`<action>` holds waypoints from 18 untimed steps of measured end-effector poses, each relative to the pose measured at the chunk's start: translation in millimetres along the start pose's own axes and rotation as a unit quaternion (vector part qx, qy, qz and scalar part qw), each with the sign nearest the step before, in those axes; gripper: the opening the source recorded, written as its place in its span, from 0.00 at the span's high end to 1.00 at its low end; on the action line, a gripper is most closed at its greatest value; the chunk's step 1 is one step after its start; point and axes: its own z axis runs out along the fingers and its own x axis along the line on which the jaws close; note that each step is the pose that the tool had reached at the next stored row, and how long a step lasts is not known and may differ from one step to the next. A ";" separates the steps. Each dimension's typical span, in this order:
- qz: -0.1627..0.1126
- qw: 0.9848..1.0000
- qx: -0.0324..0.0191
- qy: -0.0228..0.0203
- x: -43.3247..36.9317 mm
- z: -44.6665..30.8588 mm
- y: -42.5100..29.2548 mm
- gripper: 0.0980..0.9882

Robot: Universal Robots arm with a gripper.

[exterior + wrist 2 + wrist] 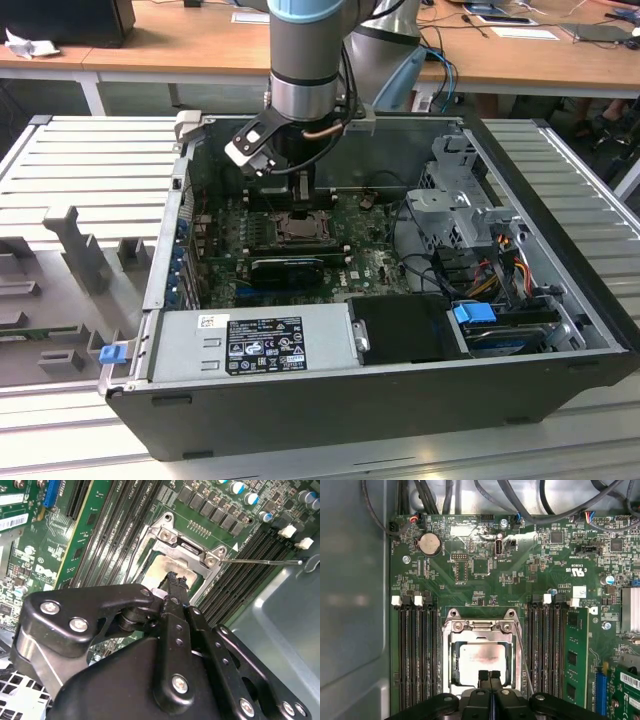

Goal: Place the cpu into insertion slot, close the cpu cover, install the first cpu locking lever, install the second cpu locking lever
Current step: 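Install the first cpu locking lever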

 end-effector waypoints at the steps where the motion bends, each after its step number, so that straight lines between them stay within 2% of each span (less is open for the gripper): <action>1: 0.000 1.000 0.000 0.000 0.1 -3.9 0.0 0.99; 10: 0.000 1.000 0.000 0.000 0.3 -18.0 0.1 0.99; 18: 0.000 1.000 0.000 0.000 0.3 -23.0 0.1 0.99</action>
